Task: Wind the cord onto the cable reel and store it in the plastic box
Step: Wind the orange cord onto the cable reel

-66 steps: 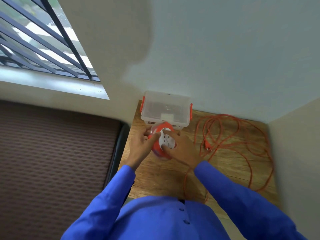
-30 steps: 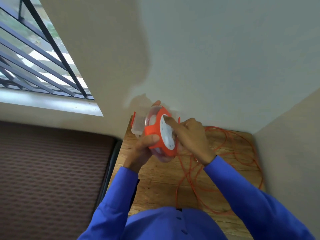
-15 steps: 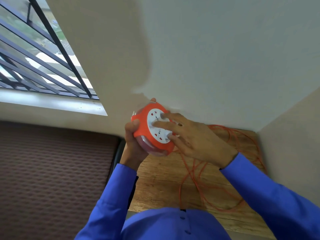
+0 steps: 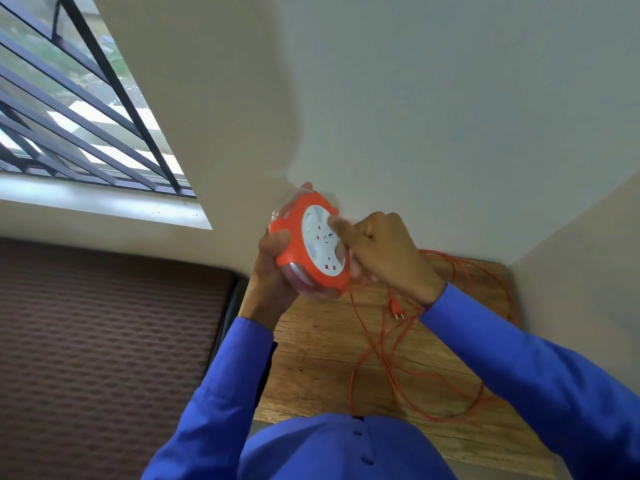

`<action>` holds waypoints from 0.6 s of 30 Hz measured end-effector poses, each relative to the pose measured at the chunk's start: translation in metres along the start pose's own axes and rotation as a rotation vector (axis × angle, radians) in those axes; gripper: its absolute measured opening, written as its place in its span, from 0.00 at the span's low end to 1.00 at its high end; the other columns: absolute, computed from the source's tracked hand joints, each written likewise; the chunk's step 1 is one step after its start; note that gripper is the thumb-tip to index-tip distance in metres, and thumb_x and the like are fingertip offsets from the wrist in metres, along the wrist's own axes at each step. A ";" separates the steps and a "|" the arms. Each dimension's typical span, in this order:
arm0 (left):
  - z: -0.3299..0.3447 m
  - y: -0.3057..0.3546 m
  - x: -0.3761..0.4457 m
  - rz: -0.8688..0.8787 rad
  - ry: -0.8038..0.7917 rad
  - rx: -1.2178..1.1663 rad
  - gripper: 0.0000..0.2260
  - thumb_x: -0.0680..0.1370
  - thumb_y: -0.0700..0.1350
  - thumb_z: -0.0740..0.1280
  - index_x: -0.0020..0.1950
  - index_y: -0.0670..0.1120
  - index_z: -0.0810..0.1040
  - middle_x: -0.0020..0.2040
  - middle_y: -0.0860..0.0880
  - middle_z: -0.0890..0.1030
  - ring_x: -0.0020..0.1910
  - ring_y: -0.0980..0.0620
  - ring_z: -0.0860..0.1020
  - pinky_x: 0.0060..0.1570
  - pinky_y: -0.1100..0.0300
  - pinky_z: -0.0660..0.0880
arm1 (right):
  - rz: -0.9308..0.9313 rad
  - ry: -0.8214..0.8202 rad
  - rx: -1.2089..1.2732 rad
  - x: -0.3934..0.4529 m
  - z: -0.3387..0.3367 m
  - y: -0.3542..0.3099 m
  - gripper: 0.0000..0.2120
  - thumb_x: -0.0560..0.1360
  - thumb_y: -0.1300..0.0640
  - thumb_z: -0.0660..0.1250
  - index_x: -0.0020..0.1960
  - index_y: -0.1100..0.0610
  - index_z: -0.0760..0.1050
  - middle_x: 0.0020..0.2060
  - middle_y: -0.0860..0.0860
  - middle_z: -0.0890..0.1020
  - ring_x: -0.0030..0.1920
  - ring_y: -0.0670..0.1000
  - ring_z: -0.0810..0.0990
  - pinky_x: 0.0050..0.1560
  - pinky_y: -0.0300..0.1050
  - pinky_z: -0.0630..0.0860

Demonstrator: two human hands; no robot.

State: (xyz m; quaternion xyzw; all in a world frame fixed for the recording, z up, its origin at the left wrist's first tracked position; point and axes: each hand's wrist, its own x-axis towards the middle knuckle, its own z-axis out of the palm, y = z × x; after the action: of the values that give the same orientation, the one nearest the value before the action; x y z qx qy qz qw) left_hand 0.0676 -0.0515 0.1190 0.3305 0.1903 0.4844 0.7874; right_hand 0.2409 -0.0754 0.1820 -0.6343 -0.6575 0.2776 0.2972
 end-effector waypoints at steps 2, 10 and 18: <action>0.000 0.003 0.001 0.001 0.015 -0.026 0.49 0.65 0.65 0.81 0.80 0.45 0.72 0.70 0.32 0.75 0.64 0.36 0.78 0.61 0.41 0.77 | -0.227 0.091 -0.226 -0.010 0.003 0.002 0.20 0.85 0.44 0.65 0.42 0.54 0.85 0.33 0.50 0.86 0.31 0.48 0.83 0.37 0.46 0.79; -0.003 0.008 0.001 -0.048 -0.007 -0.087 0.57 0.65 0.68 0.79 0.84 0.38 0.66 0.65 0.38 0.81 0.62 0.37 0.81 0.60 0.43 0.81 | -0.686 -0.168 -0.666 -0.010 -0.018 0.006 0.29 0.86 0.54 0.63 0.85 0.43 0.59 0.79 0.54 0.71 0.53 0.54 0.85 0.34 0.48 0.83; -0.024 -0.008 0.008 -0.162 -0.032 -0.137 0.46 0.72 0.67 0.74 0.82 0.41 0.71 0.65 0.37 0.80 0.62 0.36 0.80 0.61 0.41 0.80 | -0.844 -0.091 -0.680 0.002 -0.021 0.021 0.23 0.83 0.50 0.69 0.77 0.37 0.72 0.67 0.52 0.85 0.36 0.57 0.87 0.31 0.50 0.83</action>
State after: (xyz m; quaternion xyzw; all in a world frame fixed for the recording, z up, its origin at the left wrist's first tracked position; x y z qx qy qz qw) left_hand 0.0614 -0.0387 0.0969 0.2669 0.1701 0.4258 0.8476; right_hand 0.2704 -0.0727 0.1804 -0.3628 -0.9200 -0.0668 0.1322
